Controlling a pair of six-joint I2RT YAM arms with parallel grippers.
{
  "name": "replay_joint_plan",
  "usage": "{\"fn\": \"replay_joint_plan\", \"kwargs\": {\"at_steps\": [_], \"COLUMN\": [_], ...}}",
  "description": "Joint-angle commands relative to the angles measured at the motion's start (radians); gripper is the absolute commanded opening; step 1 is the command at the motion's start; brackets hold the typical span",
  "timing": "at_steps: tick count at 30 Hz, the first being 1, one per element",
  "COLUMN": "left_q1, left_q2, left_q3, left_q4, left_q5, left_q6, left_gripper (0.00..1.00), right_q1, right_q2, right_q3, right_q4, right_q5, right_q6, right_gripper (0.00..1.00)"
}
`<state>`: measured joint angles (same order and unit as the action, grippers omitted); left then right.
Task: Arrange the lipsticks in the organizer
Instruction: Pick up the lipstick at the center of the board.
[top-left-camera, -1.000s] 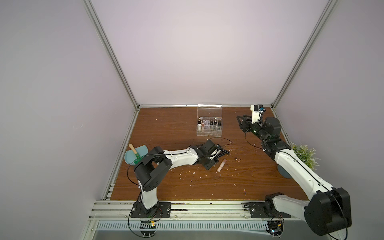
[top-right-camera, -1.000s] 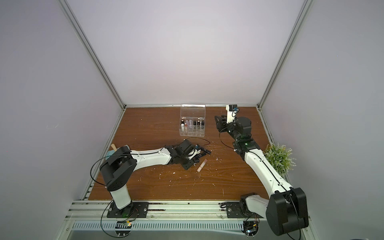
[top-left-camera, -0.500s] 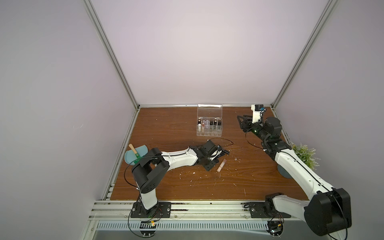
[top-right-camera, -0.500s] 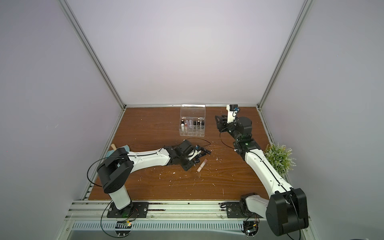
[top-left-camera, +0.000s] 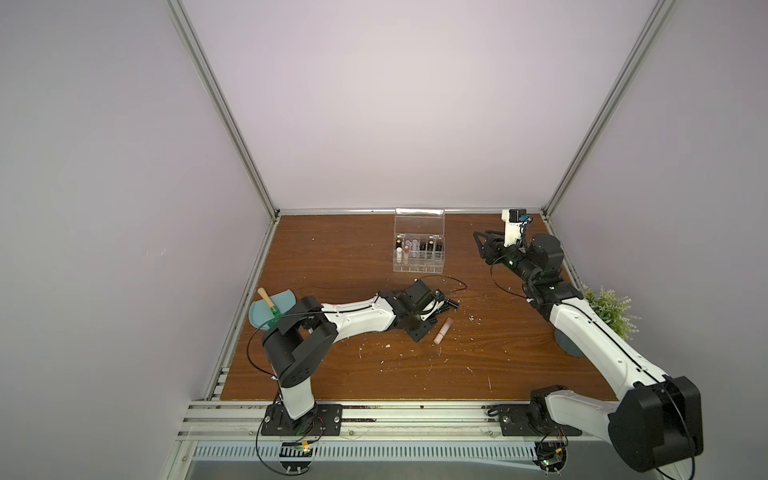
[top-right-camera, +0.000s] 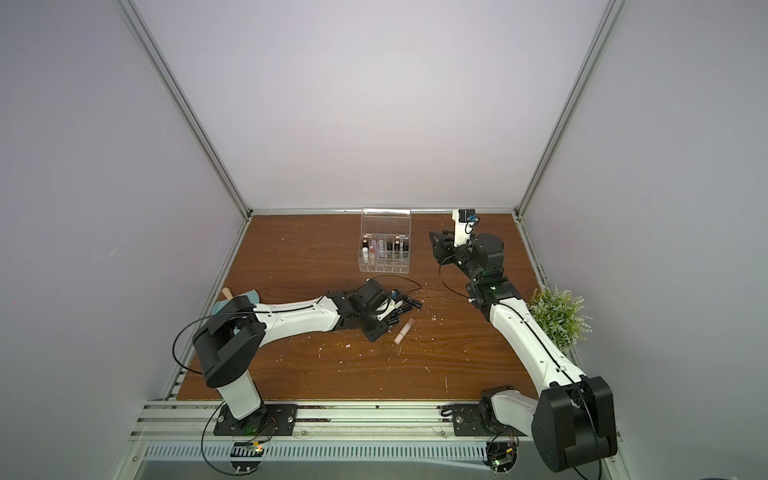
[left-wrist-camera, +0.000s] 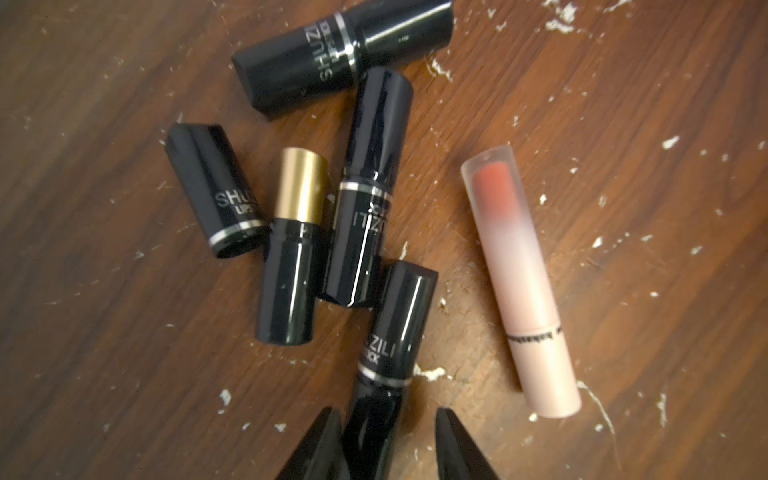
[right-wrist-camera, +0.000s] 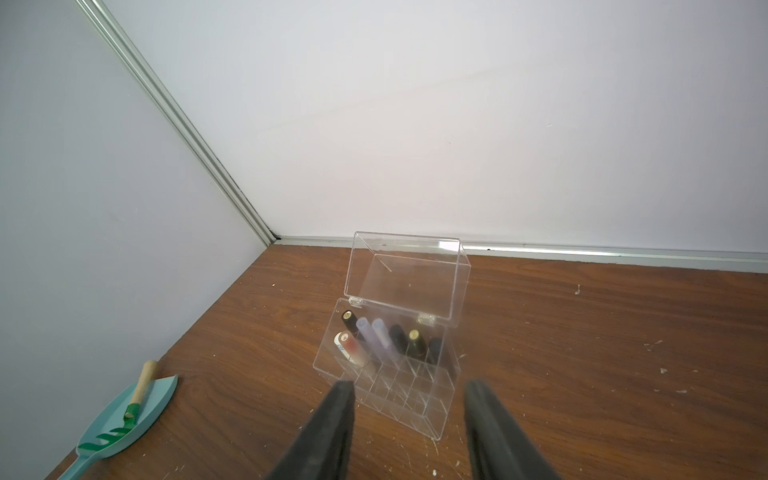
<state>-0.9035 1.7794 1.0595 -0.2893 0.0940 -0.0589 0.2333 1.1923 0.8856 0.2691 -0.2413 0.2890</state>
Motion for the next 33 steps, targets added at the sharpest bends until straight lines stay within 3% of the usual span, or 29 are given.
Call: {"fn": "replay_joint_plan", "kwargs": {"at_steps": [1, 7, 14, 22, 29, 33], "left_q1": [-0.011, -0.011, -0.011, -0.010, 0.008, 0.080], "left_q2": [0.036, 0.056, 0.003, -0.136, -0.282, -0.380], "left_q3": [0.013, 0.014, 0.016, 0.028, -0.003, -0.088], "left_q4": [-0.018, -0.020, -0.031, -0.035, 0.077, 0.212], "left_q5": [0.001, -0.001, 0.014, 0.091, 0.135, 0.219], "left_q6": [0.010, 0.013, 0.006, -0.012, -0.062, -0.122], "left_gripper": [0.42, 0.37, 0.20, 0.18, 0.16, 0.14], "right_q1": [-0.005, -0.007, -0.008, -0.010, -0.018, -0.023], "right_q2": [-0.030, -0.029, -0.034, -0.037, 0.032, 0.066], "right_q3": [0.009, 0.013, 0.014, 0.032, 0.131, 0.170], "right_q4": [0.009, 0.006, 0.002, -0.017, -0.107, -0.148], "right_q5": [-0.015, -0.016, -0.021, -0.043, -0.254, -0.438], "right_q6": [0.009, 0.010, 0.011, 0.014, 0.012, 0.031], "right_gripper": [0.49, 0.49, 0.49, 0.49, 0.51, 0.63]}}
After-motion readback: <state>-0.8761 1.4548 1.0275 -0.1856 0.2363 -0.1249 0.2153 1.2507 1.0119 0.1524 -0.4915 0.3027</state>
